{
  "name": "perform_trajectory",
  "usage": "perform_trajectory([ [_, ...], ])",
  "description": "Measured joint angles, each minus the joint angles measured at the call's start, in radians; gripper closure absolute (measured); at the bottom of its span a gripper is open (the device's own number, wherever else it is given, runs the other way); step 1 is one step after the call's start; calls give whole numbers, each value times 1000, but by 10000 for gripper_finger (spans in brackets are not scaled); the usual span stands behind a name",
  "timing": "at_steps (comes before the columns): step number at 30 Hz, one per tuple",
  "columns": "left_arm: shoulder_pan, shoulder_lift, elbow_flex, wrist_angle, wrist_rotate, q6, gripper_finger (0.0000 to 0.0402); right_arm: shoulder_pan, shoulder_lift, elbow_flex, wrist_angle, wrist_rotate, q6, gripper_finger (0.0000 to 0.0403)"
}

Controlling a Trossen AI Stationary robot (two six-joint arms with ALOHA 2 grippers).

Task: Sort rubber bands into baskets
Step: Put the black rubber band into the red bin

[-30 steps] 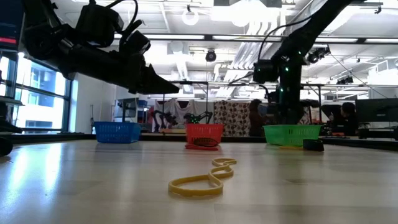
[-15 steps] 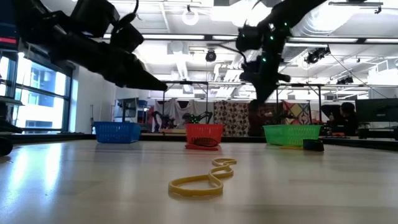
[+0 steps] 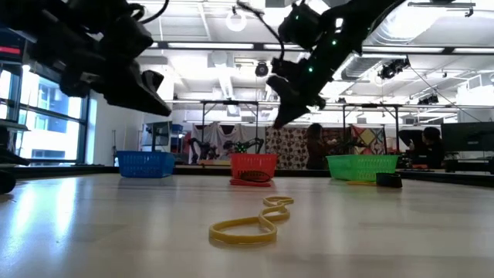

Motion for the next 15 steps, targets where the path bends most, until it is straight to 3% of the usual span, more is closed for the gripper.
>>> perform_trajectory([
  [5,-37,-30,0,-55,12,-32,401,131,0,-45,105,-7,31,402],
  [9,-71,-35,0,-94,96,-46,401,231,0,-59,122,-4,67,402],
  [15,-153,-35,0,-127,173,-98,401,360,0,-59,151,89,89,403],
])
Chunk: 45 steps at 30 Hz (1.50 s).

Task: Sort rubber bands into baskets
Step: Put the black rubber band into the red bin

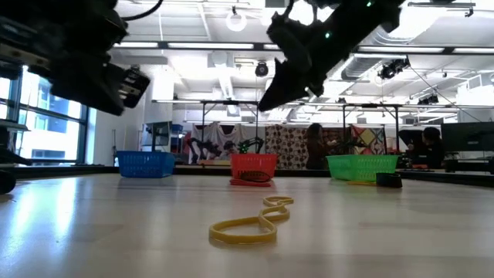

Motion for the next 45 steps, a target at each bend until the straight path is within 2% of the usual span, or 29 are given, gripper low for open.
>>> perform_trajectory([
  [8,-169,0,0,-10,-2,-75,401,93,0,0,43,62,17,403],
  [16,-356,0,42,-80,-12,-211,401,114,0,0,73,68,16,403],
  [21,-503,0,74,-122,-92,-293,401,114,0,0,102,68,16,403],
  [27,-664,24,108,-157,-224,-479,398,114,0,0,99,68,0,403],
  [31,-740,92,155,-158,-320,-526,381,114,0,0,89,58,2,403],
  [35,-766,212,227,-160,-375,-528,359,114,0,0,68,19,8,403],
  [45,-777,514,485,-223,-364,-532,324,114,1,1,21,4,8,403],
])
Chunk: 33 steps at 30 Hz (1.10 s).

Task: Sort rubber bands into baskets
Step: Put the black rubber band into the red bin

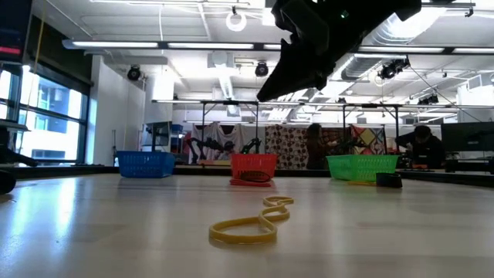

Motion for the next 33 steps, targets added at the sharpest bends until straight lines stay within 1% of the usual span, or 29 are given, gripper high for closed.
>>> perform_trajectory([
  [6,-15,136,149,-127,1,-64,322,0,0,0,-35,-51,0,403],
  [11,-39,208,262,-322,1,-130,322,0,0,0,-68,-78,-14,403],
  [13,-46,233,280,-348,13,-168,322,2,0,0,-75,-84,-24,402],
  [15,-50,259,297,-341,31,-188,322,6,0,0,-81,-84,-34,403],
  [19,-52,304,313,-346,17,-218,322,25,0,0,-80,-85,-60,402],
  [22,-52,318,316,-346,6,-249,324,38,0,0,-81,-85,-64,402],
  [26,-52,320,318,-347,27,-276,330,54,0,0,-82,-85,-64,402],
  [33,-59,319,398,-504,31,-279,331,78,0,0,-83,-85,-63,402],
])
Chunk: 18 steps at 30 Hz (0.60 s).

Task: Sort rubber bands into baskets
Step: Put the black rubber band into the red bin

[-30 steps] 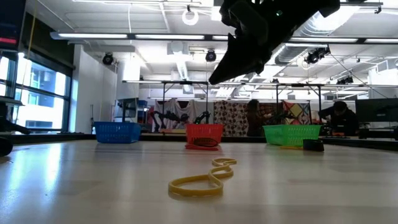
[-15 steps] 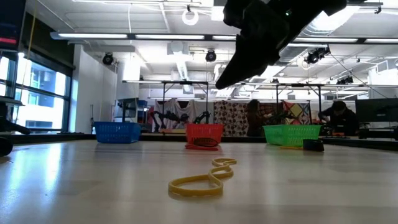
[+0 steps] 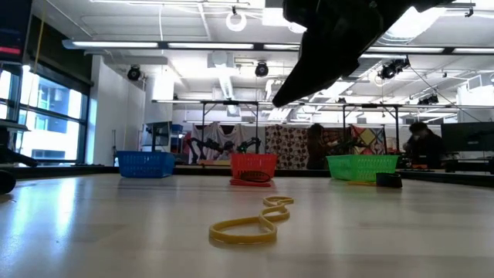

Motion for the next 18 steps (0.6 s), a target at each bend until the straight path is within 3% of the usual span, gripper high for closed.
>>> perform_trajectory([
  [18,-1,21,4,-48,7,20,253,12,0,0,-3,0,14,402],
])
